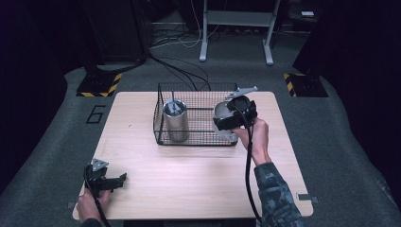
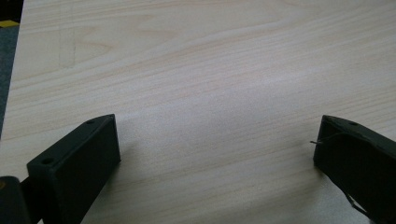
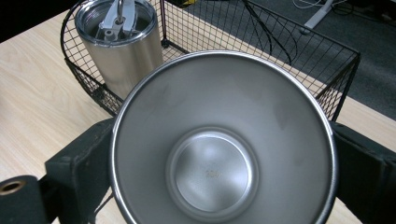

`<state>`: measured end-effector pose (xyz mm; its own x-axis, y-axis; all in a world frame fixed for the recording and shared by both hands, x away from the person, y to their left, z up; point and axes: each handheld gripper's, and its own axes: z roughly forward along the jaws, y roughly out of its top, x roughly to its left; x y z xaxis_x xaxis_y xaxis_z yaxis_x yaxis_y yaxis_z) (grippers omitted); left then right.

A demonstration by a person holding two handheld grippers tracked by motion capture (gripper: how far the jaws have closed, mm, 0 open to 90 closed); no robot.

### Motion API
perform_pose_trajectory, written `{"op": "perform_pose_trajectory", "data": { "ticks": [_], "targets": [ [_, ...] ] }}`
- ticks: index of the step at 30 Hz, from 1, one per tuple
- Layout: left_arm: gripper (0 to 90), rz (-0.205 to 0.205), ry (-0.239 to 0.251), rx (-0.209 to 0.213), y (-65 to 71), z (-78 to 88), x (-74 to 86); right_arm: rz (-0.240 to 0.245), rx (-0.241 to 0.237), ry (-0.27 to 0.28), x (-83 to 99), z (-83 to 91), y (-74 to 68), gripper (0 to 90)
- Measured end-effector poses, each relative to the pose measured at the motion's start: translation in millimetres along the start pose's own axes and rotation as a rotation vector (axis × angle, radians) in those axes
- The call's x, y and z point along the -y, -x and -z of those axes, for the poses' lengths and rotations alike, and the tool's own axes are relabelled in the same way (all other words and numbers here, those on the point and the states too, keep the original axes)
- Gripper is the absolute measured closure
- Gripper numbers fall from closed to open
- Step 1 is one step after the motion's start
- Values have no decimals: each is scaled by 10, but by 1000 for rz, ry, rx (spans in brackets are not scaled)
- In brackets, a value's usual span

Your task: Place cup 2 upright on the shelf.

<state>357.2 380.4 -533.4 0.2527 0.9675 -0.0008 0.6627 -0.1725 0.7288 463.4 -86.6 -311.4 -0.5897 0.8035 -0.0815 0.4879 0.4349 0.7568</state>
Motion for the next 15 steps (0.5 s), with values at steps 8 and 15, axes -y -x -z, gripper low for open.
{"op": "perform_pose_trajectory", "data": {
  "ticks": [8,15],
  "targets": [
    [2,-2,0,0,-1,0,0,5,5,-12,-110,-111,53,54],
    [2,0,0,0,0,0,0,4,9,-38,-187,-246,109,54]
  ]
}}
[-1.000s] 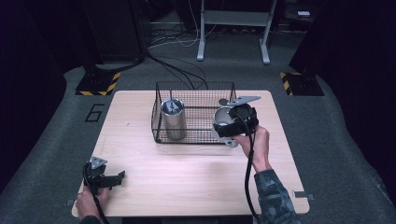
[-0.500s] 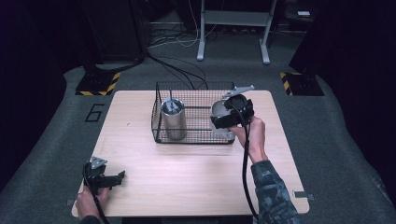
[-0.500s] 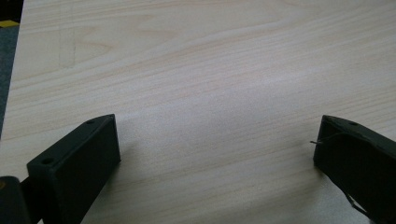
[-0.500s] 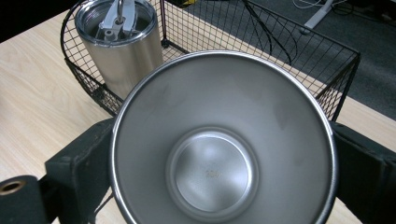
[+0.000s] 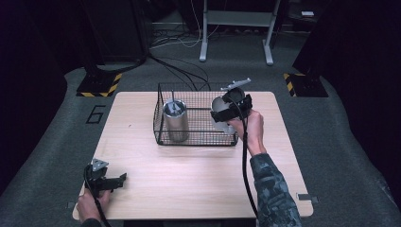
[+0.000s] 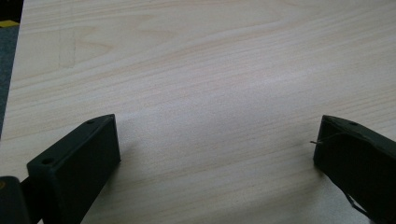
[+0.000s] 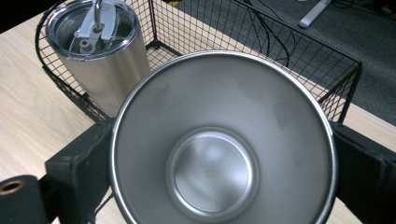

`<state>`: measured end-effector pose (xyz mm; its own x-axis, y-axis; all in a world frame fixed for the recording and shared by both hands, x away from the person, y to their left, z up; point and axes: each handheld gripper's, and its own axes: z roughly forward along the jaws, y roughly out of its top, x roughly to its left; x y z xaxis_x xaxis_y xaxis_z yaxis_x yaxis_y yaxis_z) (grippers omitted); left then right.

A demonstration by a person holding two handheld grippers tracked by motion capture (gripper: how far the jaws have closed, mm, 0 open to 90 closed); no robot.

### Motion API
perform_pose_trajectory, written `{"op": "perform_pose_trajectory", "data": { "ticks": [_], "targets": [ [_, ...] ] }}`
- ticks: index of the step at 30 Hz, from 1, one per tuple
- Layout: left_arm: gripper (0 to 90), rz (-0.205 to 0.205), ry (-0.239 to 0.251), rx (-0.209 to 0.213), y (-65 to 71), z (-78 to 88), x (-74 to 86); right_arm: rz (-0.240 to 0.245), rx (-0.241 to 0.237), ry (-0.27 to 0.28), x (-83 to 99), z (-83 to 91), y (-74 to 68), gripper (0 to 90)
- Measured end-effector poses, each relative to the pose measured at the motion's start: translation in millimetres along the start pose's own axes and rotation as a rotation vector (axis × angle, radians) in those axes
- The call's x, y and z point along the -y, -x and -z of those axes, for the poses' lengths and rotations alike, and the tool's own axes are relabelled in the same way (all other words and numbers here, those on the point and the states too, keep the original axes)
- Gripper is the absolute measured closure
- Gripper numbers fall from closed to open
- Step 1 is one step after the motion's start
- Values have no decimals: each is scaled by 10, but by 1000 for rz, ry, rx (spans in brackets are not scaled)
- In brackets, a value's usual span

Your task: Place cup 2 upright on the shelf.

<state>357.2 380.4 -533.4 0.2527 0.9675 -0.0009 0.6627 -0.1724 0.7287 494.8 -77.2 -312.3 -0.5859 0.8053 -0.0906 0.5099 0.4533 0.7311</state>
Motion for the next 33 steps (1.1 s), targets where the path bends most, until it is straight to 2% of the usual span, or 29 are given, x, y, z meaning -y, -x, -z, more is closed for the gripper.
{"op": "perform_pose_trajectory", "data": {
  "ticks": [7,8,13,14,16,23,24,26,32,33],
  "targets": [
    [2,0,0,0,0,0,0,0,-3,-12,-92,-122,-4,54],
    [3,-2,-1,0,-2,1,0,14,-1,-8,-109,-143,5,54],
    [3,1,0,0,1,0,0,-2,-3,-18,-193,-241,33,55],
    [2,-1,0,-1,0,0,0,11,-2,-15,-208,-269,47,54],
    [3,0,0,-1,0,0,0,4,-3,-26,-230,-312,55,54],
    [2,-1,0,0,0,0,0,-1,-3,-59,-248,-500,69,54],
    [2,0,0,-1,0,0,0,9,-2,-64,-251,-534,79,54],
    [3,0,0,0,0,0,0,-5,-6,-73,-255,-574,81,54],
    [3,-3,-1,0,-2,0,0,11,-9,-72,-287,-693,115,54],
    [3,-2,0,0,-1,0,0,-3,-10,-72,-292,-707,112,55]
  ]
}}
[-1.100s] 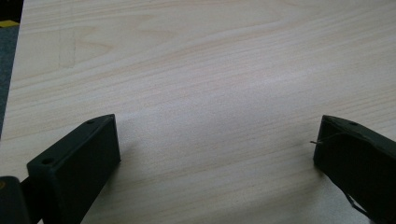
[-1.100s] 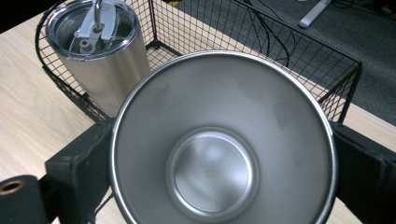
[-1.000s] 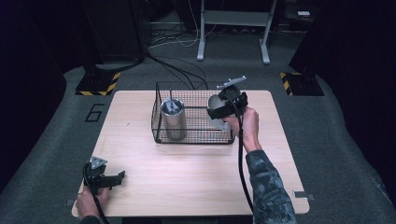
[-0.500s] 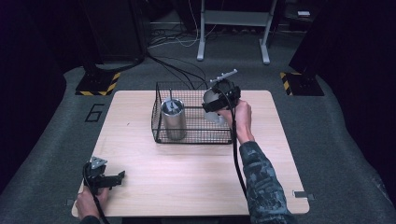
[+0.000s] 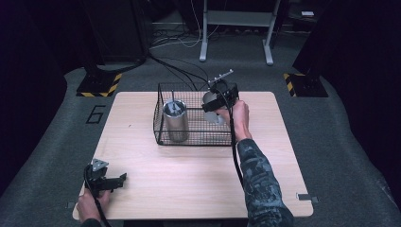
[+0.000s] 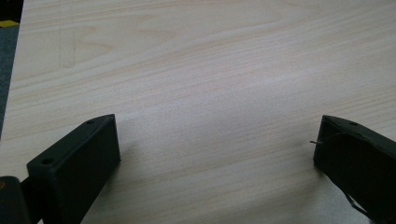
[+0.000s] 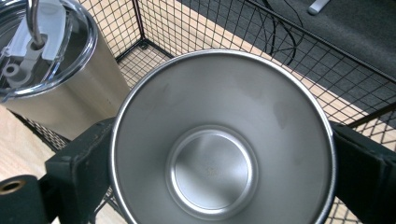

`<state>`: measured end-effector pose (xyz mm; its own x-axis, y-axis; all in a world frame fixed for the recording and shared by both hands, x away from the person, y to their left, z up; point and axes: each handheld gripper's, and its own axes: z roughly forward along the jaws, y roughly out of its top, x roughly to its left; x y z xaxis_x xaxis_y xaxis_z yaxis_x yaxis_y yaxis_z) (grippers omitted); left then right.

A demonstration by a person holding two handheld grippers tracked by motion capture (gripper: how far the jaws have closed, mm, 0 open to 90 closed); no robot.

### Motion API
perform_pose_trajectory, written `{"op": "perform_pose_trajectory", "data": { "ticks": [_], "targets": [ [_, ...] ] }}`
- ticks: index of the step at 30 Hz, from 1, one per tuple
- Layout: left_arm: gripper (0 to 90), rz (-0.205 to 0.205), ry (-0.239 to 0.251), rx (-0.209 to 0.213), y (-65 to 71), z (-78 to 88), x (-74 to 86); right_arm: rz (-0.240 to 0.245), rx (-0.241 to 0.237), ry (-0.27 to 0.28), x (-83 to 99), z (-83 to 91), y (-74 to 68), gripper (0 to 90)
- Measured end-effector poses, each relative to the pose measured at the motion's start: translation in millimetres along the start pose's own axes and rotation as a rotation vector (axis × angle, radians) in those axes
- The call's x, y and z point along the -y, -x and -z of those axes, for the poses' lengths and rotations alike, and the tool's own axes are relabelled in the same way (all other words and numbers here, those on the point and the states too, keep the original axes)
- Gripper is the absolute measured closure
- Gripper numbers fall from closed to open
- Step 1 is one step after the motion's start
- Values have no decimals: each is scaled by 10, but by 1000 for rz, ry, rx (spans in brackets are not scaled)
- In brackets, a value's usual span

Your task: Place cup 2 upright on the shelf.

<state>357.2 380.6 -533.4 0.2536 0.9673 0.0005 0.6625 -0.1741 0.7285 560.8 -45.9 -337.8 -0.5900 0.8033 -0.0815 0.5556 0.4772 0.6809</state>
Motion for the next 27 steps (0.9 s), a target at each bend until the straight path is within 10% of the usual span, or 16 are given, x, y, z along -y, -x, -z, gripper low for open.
{"op": "perform_pose_trajectory", "data": {
  "ticks": [27],
  "targets": [
    [3,2,1,0,1,-1,1,-4,-17,-76,21,-547,3,54]
  ]
}}
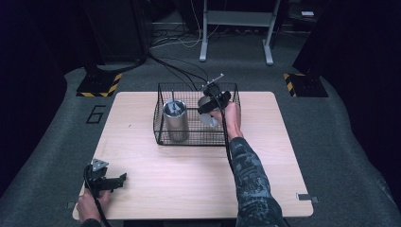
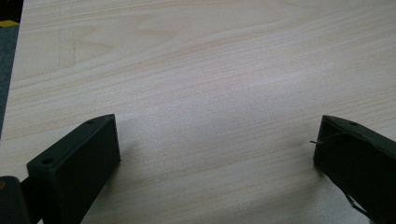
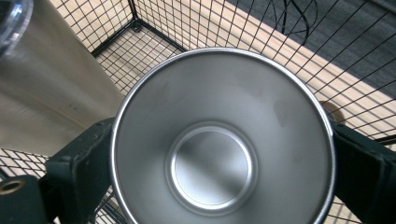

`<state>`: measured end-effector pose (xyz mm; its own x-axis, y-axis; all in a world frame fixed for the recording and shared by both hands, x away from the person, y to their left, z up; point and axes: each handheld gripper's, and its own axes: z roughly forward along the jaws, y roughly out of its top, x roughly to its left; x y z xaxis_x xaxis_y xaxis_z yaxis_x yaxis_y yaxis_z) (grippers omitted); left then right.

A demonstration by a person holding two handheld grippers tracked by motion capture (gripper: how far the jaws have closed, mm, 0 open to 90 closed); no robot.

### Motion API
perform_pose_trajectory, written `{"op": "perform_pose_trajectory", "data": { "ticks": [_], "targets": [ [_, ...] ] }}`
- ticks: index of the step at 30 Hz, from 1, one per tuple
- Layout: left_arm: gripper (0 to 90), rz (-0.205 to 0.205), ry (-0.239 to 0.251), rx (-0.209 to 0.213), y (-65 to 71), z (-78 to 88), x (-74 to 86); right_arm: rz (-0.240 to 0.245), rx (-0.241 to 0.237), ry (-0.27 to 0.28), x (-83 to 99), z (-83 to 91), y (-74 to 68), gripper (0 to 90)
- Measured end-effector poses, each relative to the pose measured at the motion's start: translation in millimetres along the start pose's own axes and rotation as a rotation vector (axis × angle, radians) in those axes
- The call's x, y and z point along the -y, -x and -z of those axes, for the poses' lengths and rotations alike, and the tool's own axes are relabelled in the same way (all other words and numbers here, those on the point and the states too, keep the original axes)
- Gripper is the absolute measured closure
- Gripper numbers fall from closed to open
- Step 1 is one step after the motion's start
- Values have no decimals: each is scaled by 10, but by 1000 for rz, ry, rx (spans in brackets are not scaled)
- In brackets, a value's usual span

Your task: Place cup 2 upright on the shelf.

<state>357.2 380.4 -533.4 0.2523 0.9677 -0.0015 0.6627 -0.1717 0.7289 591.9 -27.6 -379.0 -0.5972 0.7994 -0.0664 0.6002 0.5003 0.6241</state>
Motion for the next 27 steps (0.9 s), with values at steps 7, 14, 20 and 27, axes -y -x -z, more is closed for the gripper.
{"op": "perform_pose_trajectory", "data": {
  "ticks": [7,14,20,27],
  "targets": [
    [3,0,0,0,0,0,0,-5,-1,-24,25,-119,-16,54],
    [2,-3,-1,-1,-2,1,0,0,1,-42,36,-223,-29,54],
    [2,-15,-12,0,-9,9,-2,1,-1,-54,59,-299,-22,54],
    [3,-2,-2,-1,-1,2,-1,-14,-8,-78,109,-396,-1,54]
  ]
}}
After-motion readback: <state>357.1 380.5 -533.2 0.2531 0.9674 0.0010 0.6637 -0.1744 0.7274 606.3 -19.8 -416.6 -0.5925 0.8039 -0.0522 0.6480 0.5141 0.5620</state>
